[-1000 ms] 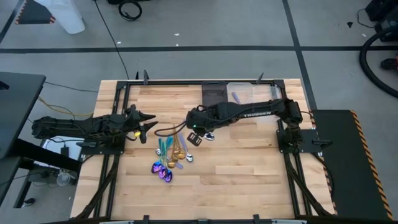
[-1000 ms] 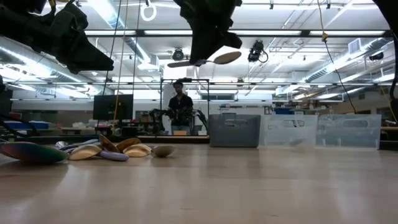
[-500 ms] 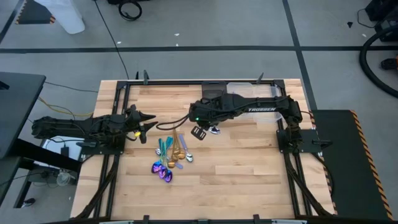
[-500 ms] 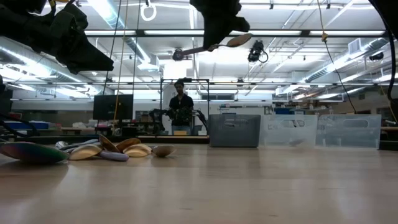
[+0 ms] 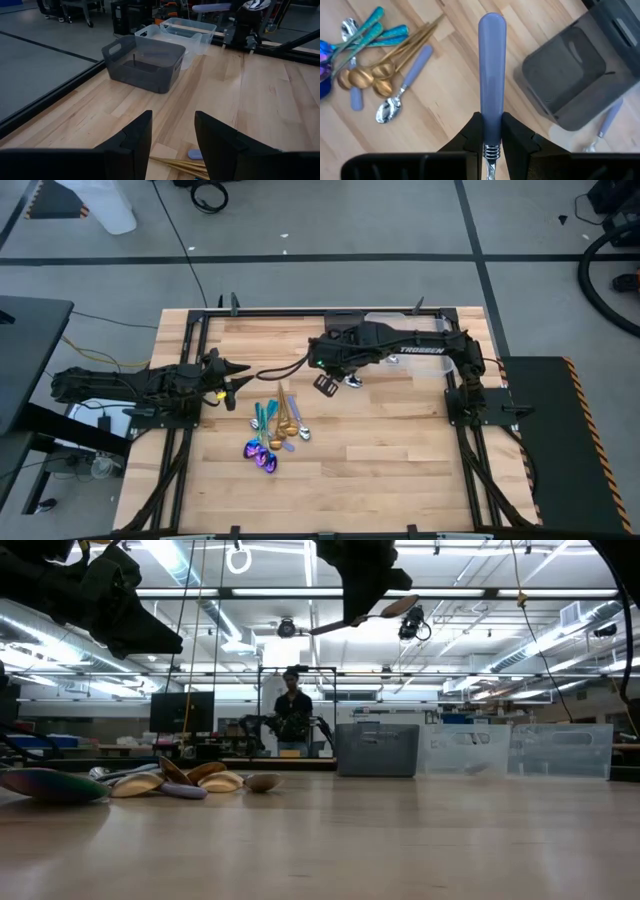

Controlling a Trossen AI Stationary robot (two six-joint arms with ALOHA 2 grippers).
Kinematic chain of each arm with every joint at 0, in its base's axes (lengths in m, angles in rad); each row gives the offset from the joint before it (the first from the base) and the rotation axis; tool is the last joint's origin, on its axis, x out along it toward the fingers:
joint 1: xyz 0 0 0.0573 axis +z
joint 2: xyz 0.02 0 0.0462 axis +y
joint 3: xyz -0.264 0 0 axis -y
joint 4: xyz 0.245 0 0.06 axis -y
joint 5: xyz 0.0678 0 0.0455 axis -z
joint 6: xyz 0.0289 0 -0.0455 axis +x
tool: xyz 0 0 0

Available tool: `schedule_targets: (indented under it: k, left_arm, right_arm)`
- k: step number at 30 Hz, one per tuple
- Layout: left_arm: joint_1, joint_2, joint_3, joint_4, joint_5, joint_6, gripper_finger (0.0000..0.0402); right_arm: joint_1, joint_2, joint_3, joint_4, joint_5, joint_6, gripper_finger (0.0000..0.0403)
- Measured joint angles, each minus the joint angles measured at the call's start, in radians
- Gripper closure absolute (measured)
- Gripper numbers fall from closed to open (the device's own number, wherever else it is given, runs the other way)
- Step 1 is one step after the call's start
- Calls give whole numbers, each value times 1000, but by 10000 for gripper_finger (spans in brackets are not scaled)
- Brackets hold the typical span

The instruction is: Sort silverware by color (type)

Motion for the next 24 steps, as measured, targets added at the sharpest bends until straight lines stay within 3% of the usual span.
schedule_targets:
  k: [24]
  left_arm:
    - [0,0,0,-16,0,8,246]
  right_arm:
    - [-72,-142,0,-120,8,28,345]
